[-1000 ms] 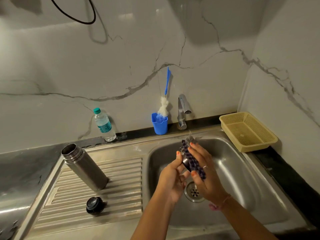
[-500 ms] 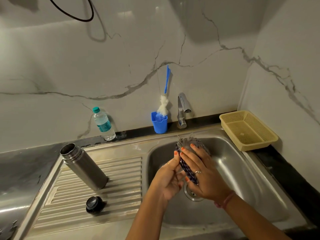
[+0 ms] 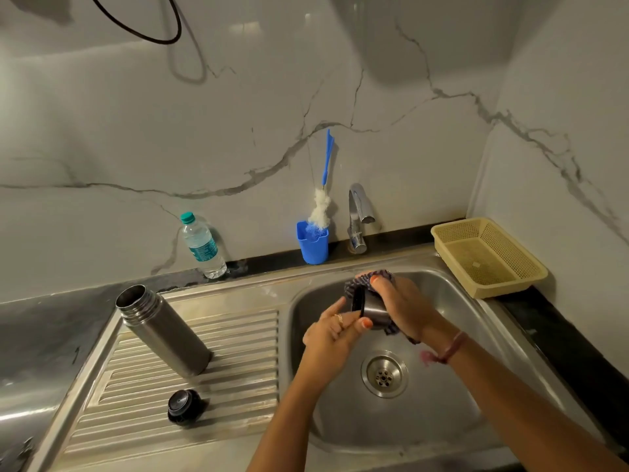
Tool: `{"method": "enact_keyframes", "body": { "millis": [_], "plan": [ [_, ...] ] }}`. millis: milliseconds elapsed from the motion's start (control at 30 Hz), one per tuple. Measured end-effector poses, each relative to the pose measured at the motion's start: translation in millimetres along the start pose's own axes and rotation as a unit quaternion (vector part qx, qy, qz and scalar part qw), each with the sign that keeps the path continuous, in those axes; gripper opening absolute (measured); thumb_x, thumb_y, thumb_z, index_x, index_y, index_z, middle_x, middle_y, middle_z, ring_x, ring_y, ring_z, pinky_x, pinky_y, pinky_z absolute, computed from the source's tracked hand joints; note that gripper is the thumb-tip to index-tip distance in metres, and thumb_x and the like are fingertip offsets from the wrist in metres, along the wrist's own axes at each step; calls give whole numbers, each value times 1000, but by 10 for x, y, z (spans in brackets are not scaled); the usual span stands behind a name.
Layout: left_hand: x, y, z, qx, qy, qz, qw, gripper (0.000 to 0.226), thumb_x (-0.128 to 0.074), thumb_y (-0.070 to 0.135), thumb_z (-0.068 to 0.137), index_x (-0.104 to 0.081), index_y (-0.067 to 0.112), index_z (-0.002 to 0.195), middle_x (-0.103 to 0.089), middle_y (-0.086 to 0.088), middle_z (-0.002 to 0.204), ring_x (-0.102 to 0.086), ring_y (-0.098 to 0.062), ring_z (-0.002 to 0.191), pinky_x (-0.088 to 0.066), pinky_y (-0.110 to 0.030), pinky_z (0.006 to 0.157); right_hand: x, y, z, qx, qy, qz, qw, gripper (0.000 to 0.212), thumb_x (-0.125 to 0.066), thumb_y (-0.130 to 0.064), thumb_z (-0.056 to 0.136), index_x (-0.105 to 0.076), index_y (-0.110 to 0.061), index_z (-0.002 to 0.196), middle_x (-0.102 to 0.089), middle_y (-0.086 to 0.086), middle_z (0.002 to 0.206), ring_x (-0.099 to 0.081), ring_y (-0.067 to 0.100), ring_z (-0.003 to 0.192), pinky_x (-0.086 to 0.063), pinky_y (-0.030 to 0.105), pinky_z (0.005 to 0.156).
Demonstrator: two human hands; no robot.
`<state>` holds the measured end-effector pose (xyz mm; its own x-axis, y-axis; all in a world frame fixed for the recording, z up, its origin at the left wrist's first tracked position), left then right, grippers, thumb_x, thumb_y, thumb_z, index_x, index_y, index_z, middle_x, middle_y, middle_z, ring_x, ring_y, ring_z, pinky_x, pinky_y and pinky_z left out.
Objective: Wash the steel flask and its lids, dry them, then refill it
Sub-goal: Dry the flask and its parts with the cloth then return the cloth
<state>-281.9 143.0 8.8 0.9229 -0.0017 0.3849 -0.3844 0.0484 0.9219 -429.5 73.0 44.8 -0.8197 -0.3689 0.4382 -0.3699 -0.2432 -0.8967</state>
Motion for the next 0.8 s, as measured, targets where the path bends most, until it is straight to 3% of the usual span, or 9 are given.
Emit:
{"method": "enact_keyframes", "body": {
  "millis": [67,133,200,267,367,433,500,667,800],
  "plan": [
    [18,53,30,33,38,-76,996,25,-57,51,86,-77,37,90,-73,23,103,-41,-2,136,-23,-38,120,-142,21,-113,109,58,-96,988,37,-34,-37,97,-55,-15,119,-60,-6,111,-57,-2,97,-46,15,84],
    [-4,112,34,70,50,-196,977,31,-57,38,91,-77,16,88,-76,-1,95,-63,-13,112,-40,-42,111,-298,110,-238,202,98,-213,951,53,-35,-41,93,-40,-17,140,-41,-12,138,-34,0,130,-24,16,109],
    [-38,146,11,98,55,-264,958,29,-55,25,98,-75,6,88,-74,-18,94,-66,-18,90,-48,-45,100,-369,179,-311,226,106,-253,935,58,-36,-39,92,-31,-18,146,-33,-9,147,-21,5,140,-15,23,115],
    [-65,137,-11,106,45,-271,956,29,-54,22,100,-78,10,89,-74,-19,97,-65,-19,94,-46,-50,105,-376,226,-309,223,104,-222,944,54,-38,-37,92,-35,-20,143,-39,-8,143,-29,5,136,-24,23,112],
    [-55,68,-3,41,45,-62,996,25,-54,36,97,-78,37,90,-67,28,113,-38,-4,138,-16,-53,122,-298,222,-148,84,100,-1,992,27,-40,-30,97,-58,-22,116,-60,-9,113,-55,8,108,-45,17,92],
    [-22,17,13,-35,36,118,992,21,-54,40,97,-74,40,104,-32,53,116,-7,10,141,5,-38,121,-166,221,21,-95,37,201,974,34,-36,-35,99,-64,-16,94,-66,4,89,-61,20,87,-51,34,81],
    [43,-61,35,-122,24,171,977,28,-52,44,95,-73,33,110,-21,60,114,3,18,140,12,-30,114,-18,243,94,-187,-42,292,937,44,-36,-45,95,-63,-12,87,-63,10,82,-59,22,77,-48,36,75],
    [107,-344,118,-138,-24,158,977,36,-45,52,92,-72,33,104,-36,43,140,-3,10,147,8,-40,118,88,167,105,-274,-109,263,919,33,-40,-37,93,-55,-16,72,-55,4,66,-53,14,61,-42,29,65],
    [11,-289,86,-46,4,146,988,13,-53,43,98,-65,44,104,-28,50,127,-8,21,137,6,-34,118,-21,93,109,-252,-3,167,953,41,-31,-39,97,-54,-14,74,-56,6,70,-54,19,68,-42,30,65]
  ]
}}
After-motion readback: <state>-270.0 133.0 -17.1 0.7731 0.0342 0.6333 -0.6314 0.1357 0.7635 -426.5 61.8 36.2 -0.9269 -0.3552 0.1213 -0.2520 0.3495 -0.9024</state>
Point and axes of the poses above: each hand's wrist, its own z-axis towards the middle knuckle, its own x-axis out of the back of the hand, y = z × x, the point moved 1 cm from there along z, towards the middle knuckle
